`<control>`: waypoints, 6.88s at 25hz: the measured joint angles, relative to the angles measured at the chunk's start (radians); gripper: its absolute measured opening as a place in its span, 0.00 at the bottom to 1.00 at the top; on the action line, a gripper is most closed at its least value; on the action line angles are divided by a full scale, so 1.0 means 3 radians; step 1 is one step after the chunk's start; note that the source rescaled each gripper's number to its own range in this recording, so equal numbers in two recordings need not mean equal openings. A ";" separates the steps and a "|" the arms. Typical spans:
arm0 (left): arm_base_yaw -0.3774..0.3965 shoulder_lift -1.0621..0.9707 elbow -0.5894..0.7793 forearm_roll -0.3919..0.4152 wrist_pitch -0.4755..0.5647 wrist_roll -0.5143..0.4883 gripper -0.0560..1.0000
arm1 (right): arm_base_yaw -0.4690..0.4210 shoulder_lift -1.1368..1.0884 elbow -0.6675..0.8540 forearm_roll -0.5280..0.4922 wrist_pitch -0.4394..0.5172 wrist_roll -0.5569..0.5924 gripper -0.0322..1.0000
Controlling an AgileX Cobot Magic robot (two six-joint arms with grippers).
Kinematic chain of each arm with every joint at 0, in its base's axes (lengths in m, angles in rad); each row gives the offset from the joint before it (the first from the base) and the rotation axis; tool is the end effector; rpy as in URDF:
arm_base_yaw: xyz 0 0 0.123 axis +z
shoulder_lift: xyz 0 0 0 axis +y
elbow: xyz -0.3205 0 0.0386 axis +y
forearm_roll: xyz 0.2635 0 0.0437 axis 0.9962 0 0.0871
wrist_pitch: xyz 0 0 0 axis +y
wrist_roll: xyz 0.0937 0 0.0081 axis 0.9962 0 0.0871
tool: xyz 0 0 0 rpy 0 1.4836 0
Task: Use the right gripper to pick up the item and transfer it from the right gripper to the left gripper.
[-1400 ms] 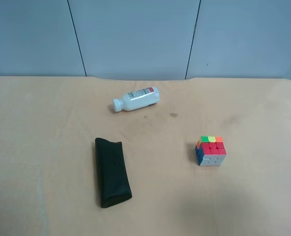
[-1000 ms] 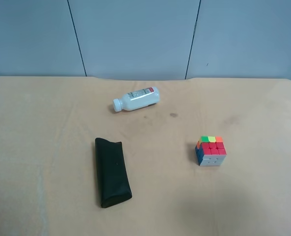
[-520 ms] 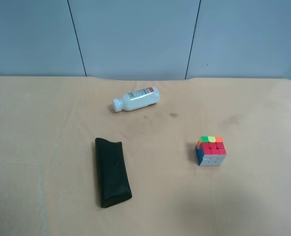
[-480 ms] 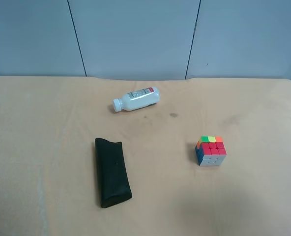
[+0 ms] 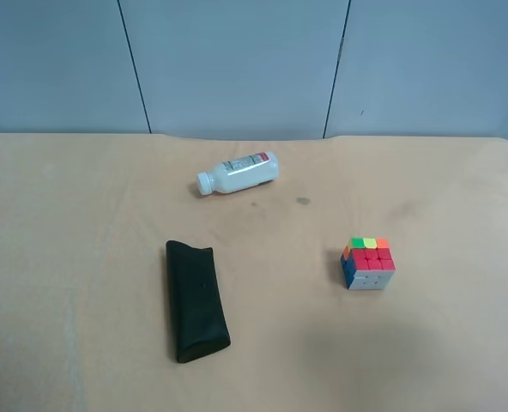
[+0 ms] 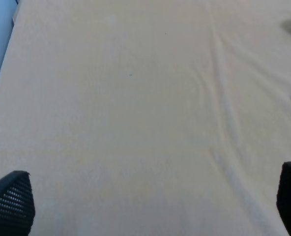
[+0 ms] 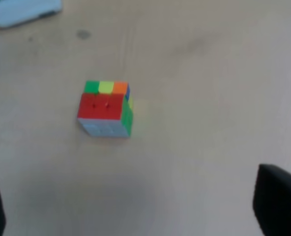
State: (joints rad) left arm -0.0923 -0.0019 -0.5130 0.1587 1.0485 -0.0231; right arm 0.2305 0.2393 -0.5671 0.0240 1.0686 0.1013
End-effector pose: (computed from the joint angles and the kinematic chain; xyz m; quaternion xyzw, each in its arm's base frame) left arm -0.0272 0.0155 0.2889 0.0260 0.8430 0.0484 0.5351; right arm 0.0071 0.0037 0.3054 -0.0574 0.8948 0.0849 0.4346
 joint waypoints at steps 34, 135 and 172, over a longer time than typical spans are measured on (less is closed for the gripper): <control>0.0000 0.0000 0.0000 0.0001 0.0000 0.0003 1.00 | 0.0134 0.3700 -0.1606 0.0023 0.0146 0.0024 1.00; 0.0000 0.0000 0.0000 0.0001 0.0000 0.0001 1.00 | 0.0948 0.4005 -0.1609 0.0385 -0.0239 -0.0738 0.04; 0.0000 -0.0001 0.0000 -0.0027 -0.0035 0.0001 1.00 | 0.1627 0.4005 -0.2021 0.2172 -0.0888 -0.4136 0.04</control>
State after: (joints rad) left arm -0.0923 -0.0022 -0.5130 0.1505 1.0381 -0.0227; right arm 0.7187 1.4407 -1.1734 0.6757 0.8022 -1.1396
